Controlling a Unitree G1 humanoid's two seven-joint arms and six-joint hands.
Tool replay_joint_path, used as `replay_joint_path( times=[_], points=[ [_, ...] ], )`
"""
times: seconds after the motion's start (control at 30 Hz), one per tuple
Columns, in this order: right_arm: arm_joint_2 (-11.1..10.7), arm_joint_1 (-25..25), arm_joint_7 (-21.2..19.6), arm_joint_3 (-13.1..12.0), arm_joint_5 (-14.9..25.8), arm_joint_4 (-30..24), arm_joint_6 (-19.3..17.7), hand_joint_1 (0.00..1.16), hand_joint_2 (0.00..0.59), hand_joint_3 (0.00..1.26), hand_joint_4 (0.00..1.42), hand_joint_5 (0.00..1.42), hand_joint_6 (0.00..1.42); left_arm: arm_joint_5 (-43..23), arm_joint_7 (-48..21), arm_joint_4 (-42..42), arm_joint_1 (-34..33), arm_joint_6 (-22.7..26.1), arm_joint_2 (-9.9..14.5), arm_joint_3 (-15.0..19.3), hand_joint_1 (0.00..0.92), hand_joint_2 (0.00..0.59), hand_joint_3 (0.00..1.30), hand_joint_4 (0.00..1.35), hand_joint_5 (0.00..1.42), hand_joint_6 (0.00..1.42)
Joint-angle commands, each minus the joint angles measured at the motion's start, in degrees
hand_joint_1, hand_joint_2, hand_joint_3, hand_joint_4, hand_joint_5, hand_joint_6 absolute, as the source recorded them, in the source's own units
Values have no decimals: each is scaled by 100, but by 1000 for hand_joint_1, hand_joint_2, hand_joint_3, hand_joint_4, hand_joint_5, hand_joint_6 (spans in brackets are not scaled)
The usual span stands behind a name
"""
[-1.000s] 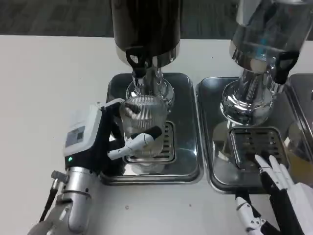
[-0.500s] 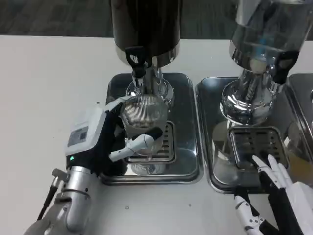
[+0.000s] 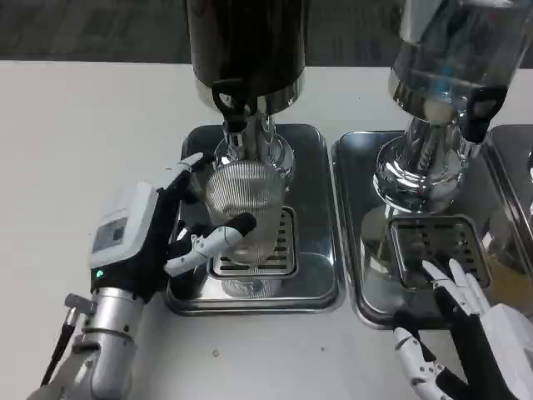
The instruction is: Grasp the cup under the faucet to collect the drink, then remove the cup.
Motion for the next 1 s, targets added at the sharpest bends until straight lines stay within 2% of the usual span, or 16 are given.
replay_joint_path(
  times=[0.03, 0.27, 0.57, 0.77, 0.87, 1.0],
  points=[
    [-40, -81, -10, 41, 66, 119, -104, 245, 507, 146, 1, 3, 161, -95, -29, -253, 226, -154, 216, 182, 29, 63, 262, 235, 475, 457],
    [-28, -216, -98, 55, 74, 197, -158, 245, 507, 146, 1, 3, 161, -257, -89, -799, 679, -297, 517, 599, 26, 63, 269, 239, 475, 461],
    [-39, -454, -119, -87, 216, 305, -227, 246, 510, 156, 6, 4, 162, -766, -443, -1291, 1165, -628, 932, 1280, 0, 79, 289, 290, 449, 453],
    [42, -728, -171, 40, 133, 488, -230, 263, 510, 168, 12, 4, 162, -1570, -1113, -1531, 1415, -1196, 1307, 1954, 0, 90, 327, 314, 431, 462],
    [85, -832, -210, 100, 39, 517, -207, 272, 521, 168, 12, 12, 162, -2204, -1756, -1560, 1477, -1562, 1501, 2292, 0, 95, 350, 345, 450, 478],
    [56, -920, -221, 115, -85, 517, -157, 278, 524, 168, 12, 15, 162, -2840, -2493, -1588, 1454, -1876, 1627, 2592, 0, 105, 388, 388, 458, 458]
  ],
)
